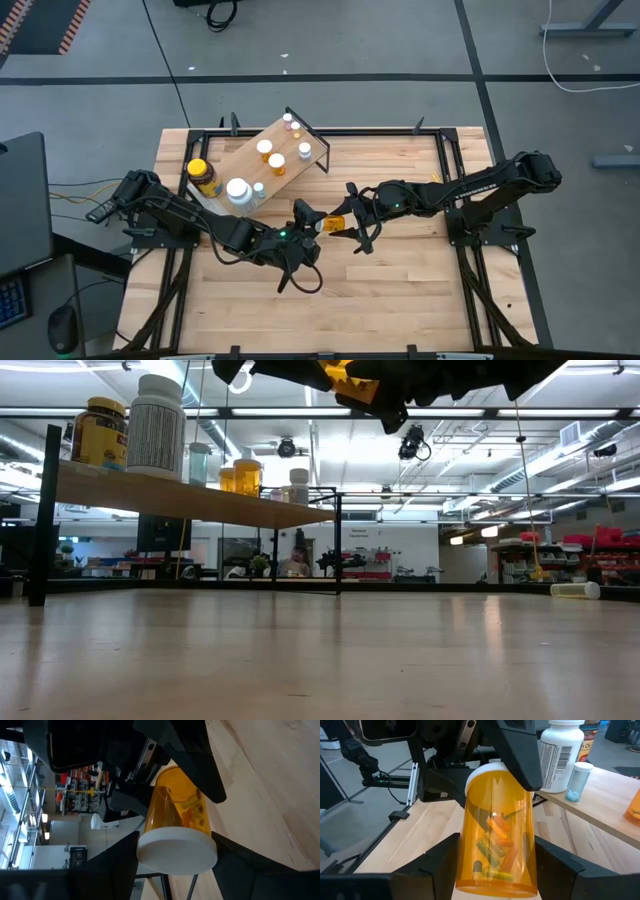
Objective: Pick and place medicine bottles onto shelf by color
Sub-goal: Put the orange pill bottle on the shelf
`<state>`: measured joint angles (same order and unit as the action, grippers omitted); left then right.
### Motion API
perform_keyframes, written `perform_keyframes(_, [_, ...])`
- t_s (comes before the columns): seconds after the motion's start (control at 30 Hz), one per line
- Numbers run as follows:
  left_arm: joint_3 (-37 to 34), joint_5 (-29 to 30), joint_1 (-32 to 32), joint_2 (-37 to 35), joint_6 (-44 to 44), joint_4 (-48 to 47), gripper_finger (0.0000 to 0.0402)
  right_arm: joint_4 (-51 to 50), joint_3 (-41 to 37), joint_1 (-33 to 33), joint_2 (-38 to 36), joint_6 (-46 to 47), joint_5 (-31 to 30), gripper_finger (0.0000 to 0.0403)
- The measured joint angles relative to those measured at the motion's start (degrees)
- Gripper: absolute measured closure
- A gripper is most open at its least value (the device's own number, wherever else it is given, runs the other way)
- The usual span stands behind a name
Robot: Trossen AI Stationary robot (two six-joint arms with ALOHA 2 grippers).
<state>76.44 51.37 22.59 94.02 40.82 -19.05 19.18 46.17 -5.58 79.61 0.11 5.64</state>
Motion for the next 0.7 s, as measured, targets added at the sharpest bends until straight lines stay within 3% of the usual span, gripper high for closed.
perform_keyframes(0.43, [0.0, 8.2, 0.09, 0.0, 3.95, -7.87, 0.0172, -16.72, 0.02, 0.46, -6.18, -0.01, 0.43, 0.013])
perform_keyframes(0.7, [0.12, 18.11, 0.13, 0.0, 19.43, -8.79, 0.0185, -24.83, 0.02, 0.46, -9.87, 1.22, -0.45, 0.0121])
